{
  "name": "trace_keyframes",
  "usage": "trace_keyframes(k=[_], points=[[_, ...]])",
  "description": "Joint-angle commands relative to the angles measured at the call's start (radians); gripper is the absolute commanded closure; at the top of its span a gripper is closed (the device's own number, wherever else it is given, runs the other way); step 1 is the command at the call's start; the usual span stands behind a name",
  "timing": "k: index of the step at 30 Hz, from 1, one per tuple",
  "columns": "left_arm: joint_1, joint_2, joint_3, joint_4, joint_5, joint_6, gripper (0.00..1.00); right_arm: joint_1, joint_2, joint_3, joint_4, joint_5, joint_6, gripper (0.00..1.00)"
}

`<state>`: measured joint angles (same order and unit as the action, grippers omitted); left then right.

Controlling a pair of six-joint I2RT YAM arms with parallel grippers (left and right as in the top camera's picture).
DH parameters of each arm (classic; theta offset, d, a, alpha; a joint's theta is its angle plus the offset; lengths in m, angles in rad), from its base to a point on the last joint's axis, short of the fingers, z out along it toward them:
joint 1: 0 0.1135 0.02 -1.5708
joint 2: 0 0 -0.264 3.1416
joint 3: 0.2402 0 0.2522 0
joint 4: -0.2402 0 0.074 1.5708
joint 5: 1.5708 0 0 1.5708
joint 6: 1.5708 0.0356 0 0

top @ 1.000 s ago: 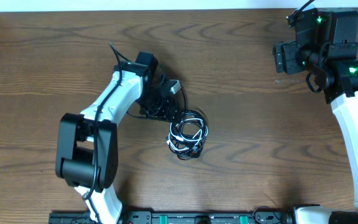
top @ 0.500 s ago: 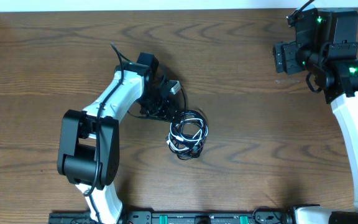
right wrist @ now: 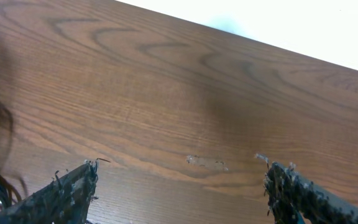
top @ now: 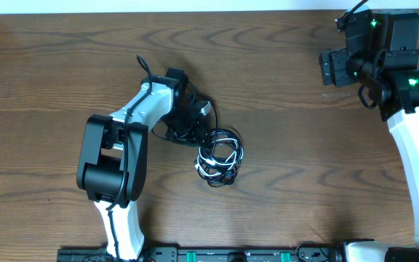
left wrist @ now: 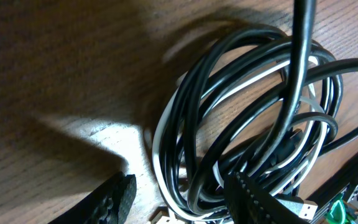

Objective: Untangle cables

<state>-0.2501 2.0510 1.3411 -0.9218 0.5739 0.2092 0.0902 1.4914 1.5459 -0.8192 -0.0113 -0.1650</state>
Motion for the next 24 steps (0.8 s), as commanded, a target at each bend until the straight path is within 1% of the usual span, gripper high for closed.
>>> trace_keyframes(k=[1, 15, 17, 18, 19, 20, 22, 23, 24], points=[[-0.008, -0.005, -0.002, 0.0, 0.018, -0.003, 0.49, 0.002, -0.001, 0.011, -0.003, -0.01, -0.001, 0.16], [-0.076, -0.003, -0.002, 0.007, 0.013, 0.008, 0.49, 0.003, -0.001, 0.011, -0.007, -0.011, -0.001, 0.15], [-0.076, -0.003, -0.002, 0.007, 0.013, 0.008, 0.5, 0.003, -0.001, 0.011, -0.008, -0.011, -0.001, 0.16], [-0.076, -0.003, -0.002, 0.007, 0.013, 0.008, 0.56, 0.002, -0.001, 0.011, -0.008, -0.011, -0.001, 0.17], [-0.076, -0.003, -0.002, 0.007, 0.013, 0.008, 0.65, 0.002, -0.001, 0.011, -0.007, -0.01, -0.001, 0.18], [-0.076, -0.003, -0.002, 0.007, 0.013, 0.008, 0.71, 0.002, -0.001, 0.011, -0.007, -0.01, -0.001, 0.2], [-0.076, -0.003, -0.002, 0.007, 0.013, 0.007, 0.89, 0.002, -0.001, 0.011, -0.007, -0.011, -0.001, 0.25], [-0.076, -0.003, -0.002, 0.007, 0.013, 0.007, 0.92, 0.003, -0.001, 0.011, -0.008, -0.011, -0.001, 0.27], [-0.076, -0.003, -0.002, 0.006, 0.013, 0.007, 0.93, 0.003, -0.001, 0.011, -0.007, -0.01, -0.001, 0.27]])
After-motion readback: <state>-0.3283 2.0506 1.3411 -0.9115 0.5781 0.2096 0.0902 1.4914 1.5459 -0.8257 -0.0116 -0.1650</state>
